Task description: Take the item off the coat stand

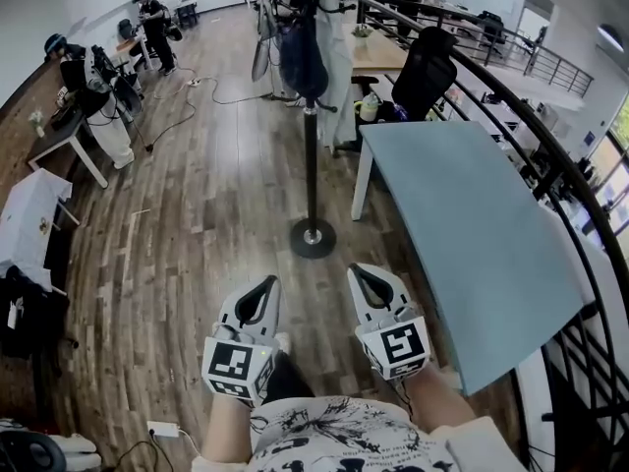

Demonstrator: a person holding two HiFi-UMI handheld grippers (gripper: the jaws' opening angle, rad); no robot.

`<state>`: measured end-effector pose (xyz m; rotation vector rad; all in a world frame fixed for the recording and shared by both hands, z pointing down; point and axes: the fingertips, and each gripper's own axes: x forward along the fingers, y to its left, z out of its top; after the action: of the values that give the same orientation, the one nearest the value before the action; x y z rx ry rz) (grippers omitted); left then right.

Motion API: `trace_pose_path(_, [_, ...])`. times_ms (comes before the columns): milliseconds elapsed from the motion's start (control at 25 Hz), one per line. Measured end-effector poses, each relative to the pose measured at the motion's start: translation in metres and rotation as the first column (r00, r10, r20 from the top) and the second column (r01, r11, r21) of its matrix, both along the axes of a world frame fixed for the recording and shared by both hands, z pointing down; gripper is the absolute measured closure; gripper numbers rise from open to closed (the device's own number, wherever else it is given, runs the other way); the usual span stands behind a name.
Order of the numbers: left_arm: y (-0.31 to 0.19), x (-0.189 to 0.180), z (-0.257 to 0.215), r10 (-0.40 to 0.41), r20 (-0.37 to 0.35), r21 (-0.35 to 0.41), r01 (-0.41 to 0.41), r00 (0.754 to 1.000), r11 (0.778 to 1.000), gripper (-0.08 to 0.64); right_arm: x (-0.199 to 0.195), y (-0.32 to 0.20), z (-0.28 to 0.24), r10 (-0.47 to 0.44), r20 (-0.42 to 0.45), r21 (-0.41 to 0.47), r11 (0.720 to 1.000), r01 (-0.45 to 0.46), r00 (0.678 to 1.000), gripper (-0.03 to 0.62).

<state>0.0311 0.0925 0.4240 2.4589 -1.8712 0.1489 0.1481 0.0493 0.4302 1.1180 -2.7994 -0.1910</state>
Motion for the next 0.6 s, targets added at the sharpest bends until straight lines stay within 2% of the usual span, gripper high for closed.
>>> trace_pose_path(200, [-0.082,-0.075,-0.02,0.021,0.007,0.031,-0.021,1.0,0.999,0.555,-0.072,-0.078,-0.01,0.031,-0.005,0.022,0.999,-0.031,1.0,0.598])
trace_pose_path(360, [-0.147,-0.13,-0.031,0.072,0.026,0.054,-0.073,0.997,0.996,0.555,-0.125,-0.143,-0.02,0.093,0.005,0.044,0.995,-0.093,0.996,0.598])
trace_pose_path(600, [-0.222,-0.175,-0.062,0.131,0.054,0.081,-0.135,0.99,0.988,0.555,-0.165,-0.221,-0.045,0.189,0.028,0.057,0.98,-0.191,0.982,0.598])
